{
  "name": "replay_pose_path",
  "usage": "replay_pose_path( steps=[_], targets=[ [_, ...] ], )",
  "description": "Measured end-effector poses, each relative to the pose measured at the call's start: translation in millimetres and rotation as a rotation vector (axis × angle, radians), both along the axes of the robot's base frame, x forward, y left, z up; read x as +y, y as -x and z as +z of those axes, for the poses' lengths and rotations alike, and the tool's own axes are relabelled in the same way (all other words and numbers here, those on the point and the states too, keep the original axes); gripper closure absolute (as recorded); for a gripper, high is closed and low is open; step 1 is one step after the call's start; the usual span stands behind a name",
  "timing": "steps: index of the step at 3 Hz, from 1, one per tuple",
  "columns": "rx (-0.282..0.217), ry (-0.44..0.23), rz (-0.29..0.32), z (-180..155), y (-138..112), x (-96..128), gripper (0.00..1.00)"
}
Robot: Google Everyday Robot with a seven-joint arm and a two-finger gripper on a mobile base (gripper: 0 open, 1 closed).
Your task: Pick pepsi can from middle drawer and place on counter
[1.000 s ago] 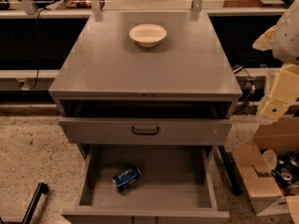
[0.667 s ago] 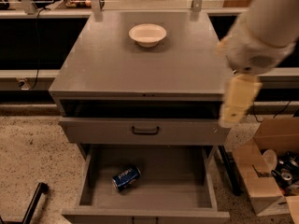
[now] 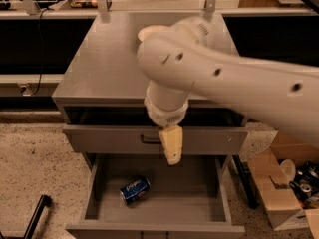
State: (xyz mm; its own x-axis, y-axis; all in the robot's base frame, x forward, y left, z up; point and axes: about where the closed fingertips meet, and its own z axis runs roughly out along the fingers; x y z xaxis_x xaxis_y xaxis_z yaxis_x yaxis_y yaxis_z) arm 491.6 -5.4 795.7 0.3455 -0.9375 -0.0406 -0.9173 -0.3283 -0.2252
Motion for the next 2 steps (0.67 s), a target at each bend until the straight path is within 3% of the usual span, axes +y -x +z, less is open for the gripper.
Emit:
replay_pose_path(
  steps=[1, 2],
  targets=[
    [0.007, 0.018, 0.022, -15, 1, 1, 0.00],
    [0.024, 0.055, 0.121, -40, -1, 29, 0.00]
  ],
)
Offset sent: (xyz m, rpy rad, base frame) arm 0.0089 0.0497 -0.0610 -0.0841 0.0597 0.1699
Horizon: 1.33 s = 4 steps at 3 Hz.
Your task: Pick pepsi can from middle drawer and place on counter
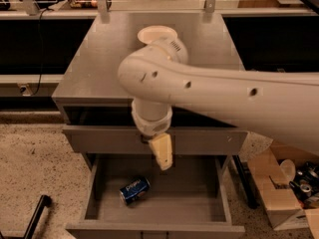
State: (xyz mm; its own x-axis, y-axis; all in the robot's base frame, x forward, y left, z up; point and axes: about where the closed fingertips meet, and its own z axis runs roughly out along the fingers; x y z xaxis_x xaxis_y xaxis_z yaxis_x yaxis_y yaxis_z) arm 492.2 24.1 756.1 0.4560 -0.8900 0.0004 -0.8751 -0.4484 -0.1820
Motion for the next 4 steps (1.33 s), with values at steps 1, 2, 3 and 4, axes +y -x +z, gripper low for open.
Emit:
replay_pose_path(
  steps=[1, 2, 3, 4],
  targets=[
    [-0.031, -0.015, 0.137, -25, 2, 42, 0.00],
    [-0.091, -0.031, 0.246, -38, 7, 82, 0.00],
    [-0.049, 0.035, 0.284, -90, 1, 99, 0.00],
    [0.046, 0.062, 0.309, -139, 9, 104, 0.00]
  ],
)
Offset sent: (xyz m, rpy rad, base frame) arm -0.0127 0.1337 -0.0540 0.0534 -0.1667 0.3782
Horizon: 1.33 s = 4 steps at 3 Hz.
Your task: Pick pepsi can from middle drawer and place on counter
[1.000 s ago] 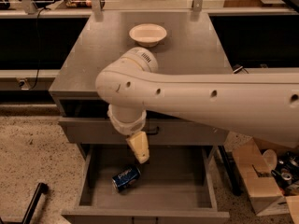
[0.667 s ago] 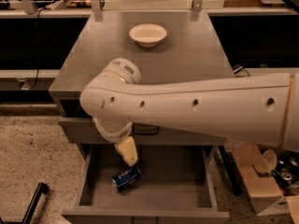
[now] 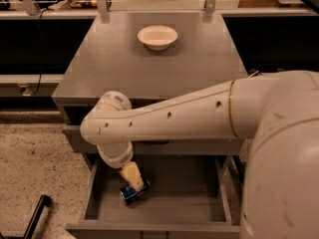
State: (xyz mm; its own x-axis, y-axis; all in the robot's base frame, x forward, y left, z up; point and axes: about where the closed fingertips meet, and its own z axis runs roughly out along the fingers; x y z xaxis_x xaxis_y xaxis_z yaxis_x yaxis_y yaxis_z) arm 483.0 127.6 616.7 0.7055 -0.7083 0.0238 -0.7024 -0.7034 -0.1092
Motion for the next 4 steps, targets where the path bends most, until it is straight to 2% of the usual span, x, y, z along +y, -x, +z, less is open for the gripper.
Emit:
replay_pose_path(
  steps=[1, 2, 3, 4],
  targets=[
    [0.037, 0.010, 0.044, -32, 13, -5, 0.00],
    [0.056, -0.037, 0.153, -54, 31, -8, 0.00],
    [0.047, -0.038, 0.239, -55, 31, -9, 0.00],
    [0.069, -0.022, 0.216, -71, 30, -2, 0.00]
  ],
)
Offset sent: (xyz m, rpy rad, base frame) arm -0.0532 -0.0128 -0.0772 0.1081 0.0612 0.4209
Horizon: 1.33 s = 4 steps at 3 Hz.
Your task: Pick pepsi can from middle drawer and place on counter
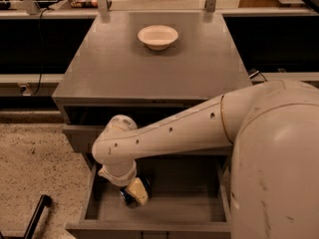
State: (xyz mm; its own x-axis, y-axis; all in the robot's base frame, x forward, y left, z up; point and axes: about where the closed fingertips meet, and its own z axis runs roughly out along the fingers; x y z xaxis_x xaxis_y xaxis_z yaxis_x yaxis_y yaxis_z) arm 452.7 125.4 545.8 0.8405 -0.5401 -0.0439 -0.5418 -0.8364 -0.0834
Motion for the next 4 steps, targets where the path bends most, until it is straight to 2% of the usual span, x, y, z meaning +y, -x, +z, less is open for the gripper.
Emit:
replay_pose_path(
  steps=[1, 2, 3, 4],
  targets=[
    [-0.032, 0.031, -0.039, -23, -3, 2, 0.00],
    [-0.088, 0.064, -0.094, -41, -9, -1, 0.00],
    [-0.138, 0.055, -0.137, -59, -15, -8, 0.00],
    [-0.164, 0.000, -0.162, -80, -20, -21, 0.00]
  ],
)
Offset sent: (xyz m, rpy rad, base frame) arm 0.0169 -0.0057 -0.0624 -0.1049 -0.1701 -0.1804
